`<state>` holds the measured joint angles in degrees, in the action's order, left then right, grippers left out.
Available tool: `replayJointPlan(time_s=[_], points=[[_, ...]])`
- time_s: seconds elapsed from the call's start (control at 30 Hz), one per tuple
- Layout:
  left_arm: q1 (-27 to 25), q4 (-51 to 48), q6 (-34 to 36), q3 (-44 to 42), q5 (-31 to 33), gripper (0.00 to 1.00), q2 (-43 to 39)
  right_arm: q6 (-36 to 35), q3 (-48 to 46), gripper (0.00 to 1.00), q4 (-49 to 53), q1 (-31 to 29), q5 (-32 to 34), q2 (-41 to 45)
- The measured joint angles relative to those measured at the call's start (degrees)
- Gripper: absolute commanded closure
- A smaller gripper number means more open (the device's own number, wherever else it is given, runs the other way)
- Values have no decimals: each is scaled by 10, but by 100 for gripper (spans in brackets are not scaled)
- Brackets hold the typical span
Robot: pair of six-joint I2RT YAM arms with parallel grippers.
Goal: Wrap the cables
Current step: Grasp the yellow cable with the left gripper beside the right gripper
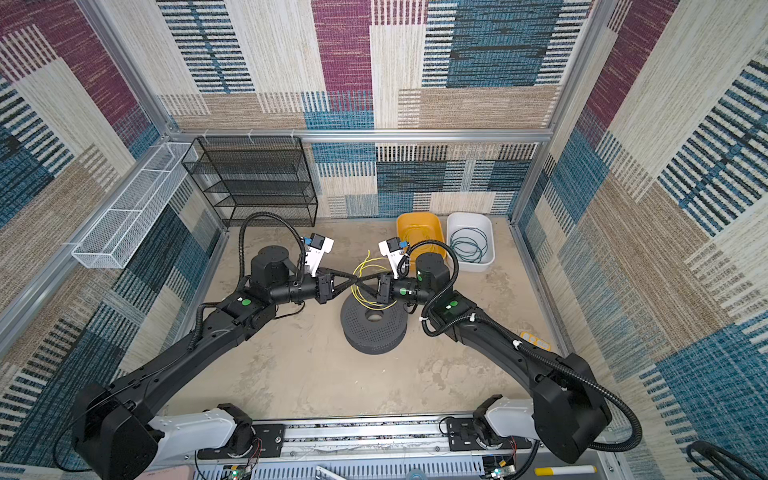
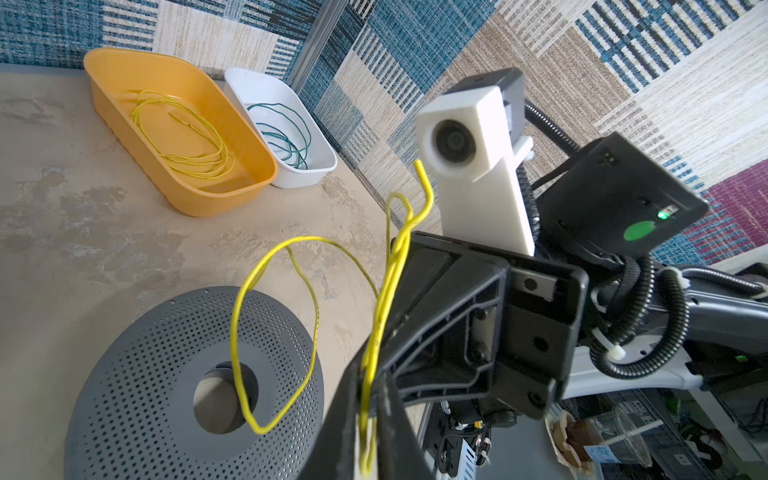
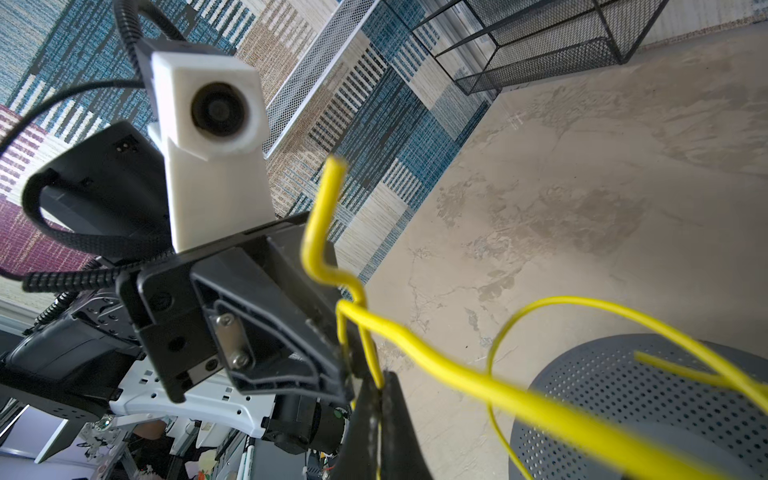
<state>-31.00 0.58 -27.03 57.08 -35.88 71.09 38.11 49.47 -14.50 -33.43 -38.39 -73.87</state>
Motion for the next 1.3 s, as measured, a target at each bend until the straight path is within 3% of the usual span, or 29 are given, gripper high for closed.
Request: replayJointPlan(time_s=[0.2, 0.23, 0.37, 0.43, 0.6, 0.73, 0.9, 1.1, 1.3], points=[[-1, 1, 1, -4, 11, 100, -12, 0, -2, 100, -1, 0, 0, 0], [-1, 1, 1, -5, 12, 100, -14, -1, -3, 96, -1, 0, 0, 0], [-1, 0, 0, -8, 34, 100, -17, -2, -3, 60, 6, 0, 3, 0], [-1, 0, 0, -12, 53, 100, -24, -9, -4, 55, 15, 0, 11, 4], [-1, 0, 2, -20, 119, 100, -43, -22, -21, 54, 56, 0, 24, 52], [0, 0, 2, -20, 136, 100, -47, -31, -24, 56, 101, 0, 37, 114], [0, 0, 2, -20, 137, 100, -52, -69, -1, 60, 176, 2, 147, 182], [0, 4, 2, -28, 100, 100, -71, -99, 3, 60, 224, 17, 251, 159], [0, 0, 2, -32, 83, 100, -98, -118, 13, 59, 236, 29, 290, 125]])
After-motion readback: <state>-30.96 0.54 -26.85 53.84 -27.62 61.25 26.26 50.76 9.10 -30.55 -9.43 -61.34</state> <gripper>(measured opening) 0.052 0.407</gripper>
